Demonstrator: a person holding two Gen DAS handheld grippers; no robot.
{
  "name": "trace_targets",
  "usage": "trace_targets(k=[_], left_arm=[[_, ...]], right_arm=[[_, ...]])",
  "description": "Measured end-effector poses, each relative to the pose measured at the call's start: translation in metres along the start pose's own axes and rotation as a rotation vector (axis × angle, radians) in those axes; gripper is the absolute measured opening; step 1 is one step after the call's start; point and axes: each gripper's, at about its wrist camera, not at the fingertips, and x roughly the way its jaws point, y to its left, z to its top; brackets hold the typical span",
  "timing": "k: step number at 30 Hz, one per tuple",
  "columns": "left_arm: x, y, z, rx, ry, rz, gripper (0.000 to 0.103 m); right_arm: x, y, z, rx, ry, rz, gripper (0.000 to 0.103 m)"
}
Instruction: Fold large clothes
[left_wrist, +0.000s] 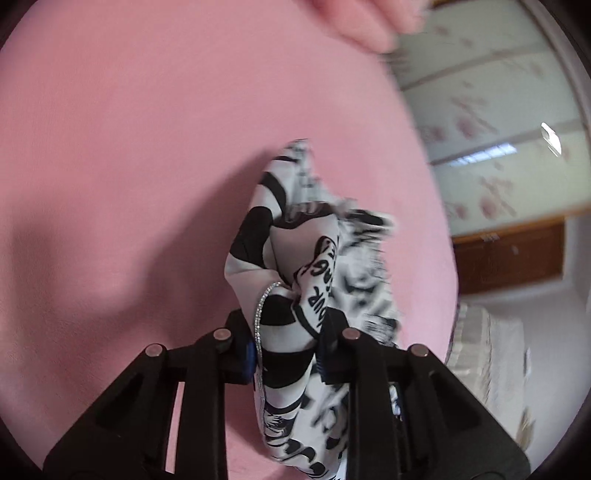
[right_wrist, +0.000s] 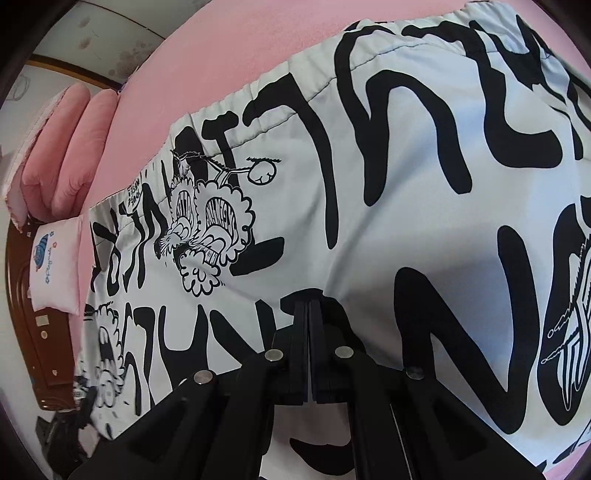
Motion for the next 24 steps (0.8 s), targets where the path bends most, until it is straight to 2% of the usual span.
trace_targets(k=[6, 9, 12, 18, 23, 24], left_arm=[[-0.036, -0.121, -0.060, 0.405, -0.090, -0.029, 0.017], [-0.043, -0.174, -0.105, 0.549, -0.107, -0.061, 0.017], [-0.050, -0.208, -0.147, 0.665, -0.110, -0.078, 0.017], [-0.035, -0.259, -0.233, 0.786, -0.041, -0.099, 0.016], [-0.033, -0.278, -0.290, 0.849, 0.014, -0.095, 0.016], [-0.042, -0.277, -0.310, 0.857, 0.033, -0.101, 0.016]], right_arm=[[-0.002, -0.012, 0.006, -0.080, 0.040, 0.022, 0.000], [-0.003, -0.025, 0.008, -0.075, 0.081, 0.069, 0.000], [-0.002, -0.037, 0.021, -0.115, 0.136, 0.117, 0.000], [0.000, -0.060, 0.039, -0.139, 0.209, 0.201, 0.000], [-0.011, -0.087, 0.059, -0.129, 0.262, 0.263, 0.000], [-0.019, -0.095, 0.066, -0.124, 0.257, 0.280, 0.000]])
